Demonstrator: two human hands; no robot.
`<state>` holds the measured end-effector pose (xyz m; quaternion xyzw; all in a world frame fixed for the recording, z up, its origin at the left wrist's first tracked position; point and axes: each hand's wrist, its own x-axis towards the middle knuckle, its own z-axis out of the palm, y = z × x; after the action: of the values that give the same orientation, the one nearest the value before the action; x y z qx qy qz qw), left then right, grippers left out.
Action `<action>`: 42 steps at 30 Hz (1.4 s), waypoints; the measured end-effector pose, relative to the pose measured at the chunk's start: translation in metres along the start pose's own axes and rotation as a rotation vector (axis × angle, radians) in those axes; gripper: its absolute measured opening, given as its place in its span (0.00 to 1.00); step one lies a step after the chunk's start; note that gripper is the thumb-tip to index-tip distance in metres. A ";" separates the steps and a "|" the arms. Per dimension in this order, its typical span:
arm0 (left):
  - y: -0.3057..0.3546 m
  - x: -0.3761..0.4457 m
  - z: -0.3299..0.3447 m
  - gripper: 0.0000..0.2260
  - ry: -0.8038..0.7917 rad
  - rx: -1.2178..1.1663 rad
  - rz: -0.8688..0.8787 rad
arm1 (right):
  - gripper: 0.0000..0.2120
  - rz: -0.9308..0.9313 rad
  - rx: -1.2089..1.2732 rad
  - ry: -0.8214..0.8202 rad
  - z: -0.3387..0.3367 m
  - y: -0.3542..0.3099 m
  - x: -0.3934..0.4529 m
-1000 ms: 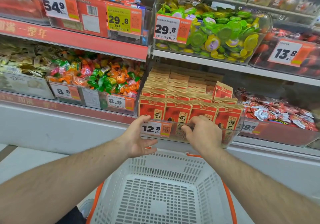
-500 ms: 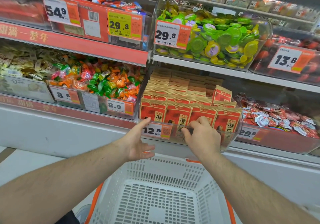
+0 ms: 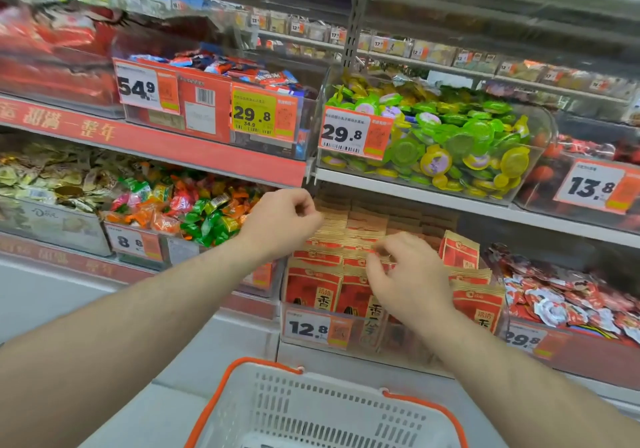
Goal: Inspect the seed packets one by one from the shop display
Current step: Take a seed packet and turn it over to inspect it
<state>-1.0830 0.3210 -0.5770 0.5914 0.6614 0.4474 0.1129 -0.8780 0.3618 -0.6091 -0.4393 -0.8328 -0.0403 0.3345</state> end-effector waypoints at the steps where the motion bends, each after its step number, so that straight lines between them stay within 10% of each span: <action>1: -0.004 0.013 0.006 0.07 -0.024 0.023 -0.028 | 0.09 0.001 -0.013 -0.040 0.002 -0.001 0.015; 14: -0.042 0.086 0.049 0.09 -0.288 0.127 -0.148 | 0.24 0.206 -0.003 -0.724 0.084 0.003 0.147; 22: -0.061 0.094 0.056 0.36 -0.418 0.200 -0.063 | 0.24 0.066 -0.120 -0.673 0.089 0.014 0.129; 42: -0.055 0.079 0.048 0.19 -0.528 0.302 -0.072 | 0.22 0.160 -0.095 -0.733 0.090 0.012 0.153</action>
<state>-1.1095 0.4182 -0.6140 0.6735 0.6887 0.1706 0.2072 -0.9750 0.5092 -0.5906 -0.5031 -0.8575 0.1074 -0.0044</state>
